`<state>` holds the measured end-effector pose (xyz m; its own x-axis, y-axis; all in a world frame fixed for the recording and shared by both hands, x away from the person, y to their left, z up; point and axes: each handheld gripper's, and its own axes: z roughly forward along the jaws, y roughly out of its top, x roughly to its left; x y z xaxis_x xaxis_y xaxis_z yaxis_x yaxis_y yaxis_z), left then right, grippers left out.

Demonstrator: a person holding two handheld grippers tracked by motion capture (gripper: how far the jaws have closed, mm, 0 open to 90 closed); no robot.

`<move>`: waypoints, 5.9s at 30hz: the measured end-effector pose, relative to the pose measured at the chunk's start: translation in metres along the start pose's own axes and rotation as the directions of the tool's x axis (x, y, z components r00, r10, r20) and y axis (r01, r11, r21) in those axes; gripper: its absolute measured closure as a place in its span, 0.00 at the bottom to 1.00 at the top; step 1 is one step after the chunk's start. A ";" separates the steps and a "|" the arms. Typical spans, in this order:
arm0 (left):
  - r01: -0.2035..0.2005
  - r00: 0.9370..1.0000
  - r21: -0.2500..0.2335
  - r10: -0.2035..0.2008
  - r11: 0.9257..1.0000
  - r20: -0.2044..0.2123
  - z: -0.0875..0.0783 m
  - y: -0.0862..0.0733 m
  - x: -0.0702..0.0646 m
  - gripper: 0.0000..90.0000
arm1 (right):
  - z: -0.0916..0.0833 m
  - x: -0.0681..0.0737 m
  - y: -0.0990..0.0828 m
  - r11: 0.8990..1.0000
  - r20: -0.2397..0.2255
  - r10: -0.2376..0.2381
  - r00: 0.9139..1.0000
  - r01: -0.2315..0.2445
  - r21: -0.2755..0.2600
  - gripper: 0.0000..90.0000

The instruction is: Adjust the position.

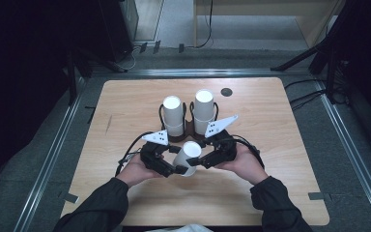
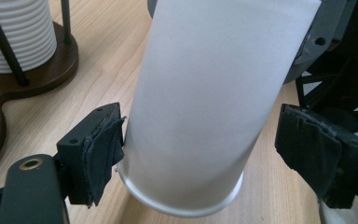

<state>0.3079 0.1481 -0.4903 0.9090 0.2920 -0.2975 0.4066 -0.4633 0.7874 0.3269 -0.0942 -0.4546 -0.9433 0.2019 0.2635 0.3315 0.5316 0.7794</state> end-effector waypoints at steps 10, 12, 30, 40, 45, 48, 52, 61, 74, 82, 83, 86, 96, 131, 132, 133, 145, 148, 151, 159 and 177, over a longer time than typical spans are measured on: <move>-0.052 0.999 0.001 0.052 0.999 -0.002 0.002 0.000 -0.005 0.24 | -0.002 0.005 0.006 1.000 -0.033 0.000 0.999 -0.001 -0.030 0.38; -0.070 0.998 -0.008 0.070 0.997 -0.004 0.000 0.000 -0.005 0.27 | -0.002 0.005 0.006 0.999 -0.037 0.007 0.999 -0.009 -0.031 0.38; -0.103 0.994 0.026 0.103 0.994 0.022 -0.003 0.006 -0.004 0.34 | -0.003 0.003 0.005 0.999 -0.051 0.018 0.999 -0.020 -0.036 0.38; -0.062 0.998 0.012 0.062 0.998 0.014 -0.017 0.007 0.001 0.33 | -0.006 0.001 -0.002 0.999 -0.039 0.005 0.999 -0.006 -0.037 0.31; -0.045 0.999 0.030 0.045 0.999 -0.009 -0.026 0.008 0.002 0.33 | -0.005 0.002 -0.007 1.000 -0.005 -0.009 1.000 0.009 -0.021 0.31; -0.026 1.000 0.020 0.026 0.999 -0.011 -0.033 0.011 0.004 0.33 | -0.004 0.001 -0.012 1.000 0.012 -0.009 1.000 0.009 -0.012 0.31; -0.021 0.999 0.048 0.023 0.999 -0.044 -0.039 0.013 0.005 0.33 | 0.000 0.001 -0.016 1.000 0.029 -0.015 0.999 0.015 0.015 0.31; -0.019 0.996 0.115 0.028 0.993 -0.081 -0.047 0.010 0.008 0.33 | 0.006 0.002 -0.021 0.999 0.033 -0.024 0.999 0.022 0.048 0.32; -0.063 0.993 0.259 0.088 0.964 -0.084 -0.034 0.009 0.012 0.33 | 0.013 0.000 -0.023 0.996 0.037 -0.048 0.998 0.045 0.078 0.32; -0.115 0.988 0.343 0.143 0.932 -0.057 -0.022 0.014 0.013 0.33 | 0.013 -0.003 -0.023 0.997 0.033 -0.042 0.999 0.040 0.064 0.32; -0.115 0.989 0.352 0.142 0.929 -0.052 -0.020 0.015 0.013 0.33 | 0.014 -0.003 -0.022 0.997 0.025 -0.041 0.999 0.039 0.062 0.31; -0.133 0.988 0.365 0.154 0.921 -0.027 -0.018 0.018 0.012 0.33 | 0.015 -0.002 -0.021 0.997 0.027 -0.050 0.998 0.048 0.062 0.31; -0.205 0.978 0.398 0.207 0.894 0.040 -0.006 0.027 0.009 0.33 | 0.021 0.001 -0.009 0.993 -0.004 -0.097 0.995 0.097 0.064 0.31; -0.155 0.988 0.248 0.150 0.956 0.040 -0.008 0.023 0.004 0.10 | 0.009 0.003 -0.001 0.992 -0.032 -0.114 0.993 0.115 0.042 0.38; -0.154 0.988 0.243 0.151 0.958 0.031 -0.009 0.023 0.004 0.10 | 0.008 0.003 -0.001 0.993 -0.030 -0.110 0.993 0.111 0.038 0.38; -0.151 0.988 0.234 0.150 0.961 0.021 -0.010 0.023 0.004 0.10 | 0.007 0.002 -0.002 0.993 -0.030 -0.107 0.994 0.108 0.037 0.38; -0.095 0.995 0.154 0.093 0.983 0.020 -0.012 0.014 0.004 0.10 | -0.006 0.001 -0.005 0.996 -0.034 -0.086 0.996 0.085 -0.020 0.38; -0.093 0.995 0.132 0.090 0.987 0.029 -0.012 0.014 0.003 0.10 | -0.009 0.001 -0.003 0.996 -0.041 -0.081 0.996 0.079 -0.049 0.38; -0.093 0.995 0.109 0.090 0.990 0.037 -0.011 0.012 0.001 0.10 | -0.011 0.002 -0.002 0.995 -0.049 -0.078 0.996 0.075 -0.071 0.38; -0.109 0.994 0.034 0.108 0.994 0.025 -0.017 0.013 -0.001 0.17 | -0.018 0.001 -0.001 0.990 -0.078 -0.058 0.995 0.048 -0.129 0.38; -0.120 0.993 0.069 0.119 0.990 0.012 -0.028 0.018 0.002 0.26 | -0.015 0.003 -0.003 0.995 -0.037 -0.068 0.997 0.066 -0.074 0.25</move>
<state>0.3147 0.1637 -0.4623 0.9519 0.2248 -0.2079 0.3002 -0.5512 0.7785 0.3230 -0.1079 -0.4479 -0.9638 0.1348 0.2302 0.2667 0.4815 0.8349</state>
